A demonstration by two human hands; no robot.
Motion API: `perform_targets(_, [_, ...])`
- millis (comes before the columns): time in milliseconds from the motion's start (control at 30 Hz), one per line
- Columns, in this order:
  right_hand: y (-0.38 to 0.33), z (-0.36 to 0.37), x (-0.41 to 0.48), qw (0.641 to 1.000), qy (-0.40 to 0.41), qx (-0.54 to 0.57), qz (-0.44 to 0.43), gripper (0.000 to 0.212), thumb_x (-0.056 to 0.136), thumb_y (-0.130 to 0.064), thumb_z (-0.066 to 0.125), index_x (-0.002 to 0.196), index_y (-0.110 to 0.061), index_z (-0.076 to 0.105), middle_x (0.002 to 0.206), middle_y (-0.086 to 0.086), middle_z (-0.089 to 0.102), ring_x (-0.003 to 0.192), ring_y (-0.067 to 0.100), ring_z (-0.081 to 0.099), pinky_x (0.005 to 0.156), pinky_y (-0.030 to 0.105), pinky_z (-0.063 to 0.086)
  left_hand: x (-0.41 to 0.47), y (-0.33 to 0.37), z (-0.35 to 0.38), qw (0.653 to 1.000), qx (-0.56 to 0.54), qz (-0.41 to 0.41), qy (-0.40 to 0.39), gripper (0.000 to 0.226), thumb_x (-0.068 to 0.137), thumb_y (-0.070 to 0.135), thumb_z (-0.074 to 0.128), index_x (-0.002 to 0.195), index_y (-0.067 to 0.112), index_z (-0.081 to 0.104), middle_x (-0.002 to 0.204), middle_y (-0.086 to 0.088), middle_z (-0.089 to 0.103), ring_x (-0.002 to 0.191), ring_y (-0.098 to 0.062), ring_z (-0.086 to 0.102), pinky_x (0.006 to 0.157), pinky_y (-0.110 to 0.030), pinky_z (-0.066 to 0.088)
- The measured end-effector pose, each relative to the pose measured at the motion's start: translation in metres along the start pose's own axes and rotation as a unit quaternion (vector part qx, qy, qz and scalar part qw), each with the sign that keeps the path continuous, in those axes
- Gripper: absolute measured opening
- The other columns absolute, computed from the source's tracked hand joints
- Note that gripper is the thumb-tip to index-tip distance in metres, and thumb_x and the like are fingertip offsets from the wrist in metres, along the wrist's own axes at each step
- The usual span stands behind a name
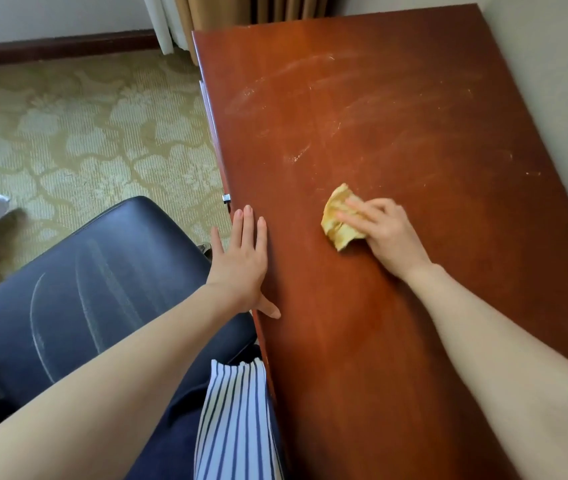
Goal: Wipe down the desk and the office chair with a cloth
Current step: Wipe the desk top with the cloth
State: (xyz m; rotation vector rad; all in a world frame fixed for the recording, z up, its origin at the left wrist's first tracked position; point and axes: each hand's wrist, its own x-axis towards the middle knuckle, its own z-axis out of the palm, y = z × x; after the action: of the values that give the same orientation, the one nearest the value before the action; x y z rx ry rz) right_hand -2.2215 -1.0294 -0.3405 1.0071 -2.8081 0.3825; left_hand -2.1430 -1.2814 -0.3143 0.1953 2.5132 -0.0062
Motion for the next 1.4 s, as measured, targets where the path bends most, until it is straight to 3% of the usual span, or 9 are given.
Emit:
perform_targets(67, [0.005, 0.004, 0.015, 0.971, 0.033, 0.04, 0.232, 0.056, 0.082, 0.011, 0.055, 0.122, -0.027, 0.063, 0.133, 0.003, 0.054, 0.105, 0.029, 0.049, 0.092, 0.043, 0.042, 0.001, 0.0, 0.0, 1.0, 0.004, 0.001, 0.001, 0.154, 0.049, 0.075, 0.073, 0.144, -0.001, -0.022, 0.152, -0.024, -0.027, 0.141, -0.037, -0.023, 0.112, -0.06, 0.0])
perform_targets(133, [0.001, 0.012, 0.034, 0.885, 0.109, 0.085, 0.445, 0.05, 0.089, 0.003, 0.053, 0.122, -0.032, 0.062, 0.135, -0.005, 0.05, 0.109, 0.021, 0.044, 0.103, 0.034, 0.035, 0.002, 0.001, -0.002, 1.0, 0.007, 0.0, 0.002, 0.154, 0.05, 0.075, 0.072, 0.144, -0.002, -0.022, 0.152, -0.024, -0.026, 0.141, -0.038, -0.023, 0.113, -0.059, -0.001])
perform_targets(200, [-0.01, 0.019, 0.054, 0.808, 0.186, 0.1, 0.55, 0.043, 0.091, -0.001, 0.055, 0.119, -0.032, 0.064, 0.134, -0.012, 0.051, 0.108, 0.016, 0.043, 0.103, 0.029, 0.03, 0.002, 0.002, -0.003, 1.0, 0.011, -0.001, 0.0, 0.153, 0.05, 0.075, 0.072, 0.144, -0.002, -0.022, 0.152, -0.025, -0.026, 0.142, -0.038, -0.022, 0.113, -0.058, -0.002])
perform_targets(267, [-0.025, 0.024, 0.066, 0.781, 0.215, 0.099, 0.578, 0.039, 0.092, -0.005, 0.054, 0.119, -0.031, 0.065, 0.134, -0.014, 0.052, 0.106, 0.015, 0.043, 0.099, 0.025, 0.025, 0.002, 0.002, -0.005, 1.0, 0.017, -0.003, -0.001, 0.153, 0.051, 0.075, 0.071, 0.143, -0.003, -0.022, 0.152, -0.025, -0.026, 0.141, -0.039, -0.022, 0.112, -0.059, -0.003])
perform_targets(533, [-0.102, 0.025, 0.006, 0.946, 0.062, 0.066, 0.31, 0.054, 0.081, 0.01, 0.054, 0.122, -0.025, 0.064, 0.127, -0.005, 0.059, 0.103, 0.021, 0.049, 0.088, 0.03, 0.03, 0.002, 0.0, -0.007, 1.0, 0.017, 0.006, 0.001, 0.152, 0.051, 0.077, 0.069, 0.143, -0.002, -0.023, 0.152, -0.025, -0.025, 0.142, -0.037, -0.022, 0.111, -0.061, -0.004])
perform_targets(733, [-0.134, 0.011, -0.066, 0.988, -0.014, 0.092, 0.122, 0.061, 0.07, 0.016, 0.063, 0.119, -0.019, 0.065, 0.126, -0.003, 0.061, 0.103, 0.016, 0.046, 0.088, 0.032, 0.036, 0.0, -0.035, -0.009, 0.991, -0.095, 0.091, 0.011, 0.132, 0.065, 0.066, 0.072, 0.149, 0.015, -0.016, 0.156, -0.009, -0.026, 0.144, -0.022, -0.022, 0.113, -0.056, -0.005])
perform_targets(1067, [-0.106, 0.008, -0.052, 0.918, -0.109, 0.076, -0.373, 0.024, 0.091, -0.01, 0.059, 0.108, -0.022, 0.072, 0.125, -0.002, 0.062, 0.109, 0.022, 0.051, 0.084, 0.035, 0.049, -0.027, -0.058, 0.036, 0.974, -0.206, 0.031, 0.095, 0.08, 0.093, 0.027, 0.057, 0.152, 0.018, 0.005, 0.159, -0.009, -0.013, 0.146, -0.024, -0.015, 0.117, -0.044, -0.001])
perform_targets(1267, [-0.095, 0.014, 0.019, 0.893, -0.164, 0.076, -0.413, 0.031, 0.094, -0.012, 0.046, 0.111, -0.019, 0.07, 0.125, 0.002, 0.062, 0.104, 0.027, 0.063, 0.083, 0.038, 0.051, -0.04, -0.063, 0.049, 0.968, -0.234, 0.006, 0.086, 0.078, 0.095, 0.028, 0.054, 0.152, 0.02, 0.002, 0.159, -0.007, -0.011, 0.146, -0.023, -0.014, 0.117, -0.044, -0.001])
perform_targets(1400, [-0.091, 0.015, 0.064, 0.927, -0.132, 0.079, -0.341, 0.026, 0.083, 0.0, 0.062, 0.103, -0.011, 0.073, 0.116, 0.008, 0.067, 0.095, 0.033, 0.065, 0.079, 0.041, 0.053, -0.044, -0.069, 0.046, 0.966, -0.244, -0.008, 0.08, 0.074, 0.097, 0.03, 0.05, 0.153, 0.019, 0.003, 0.159, -0.007, -0.011, 0.146, -0.024, -0.013, 0.117, -0.043, -0.003])
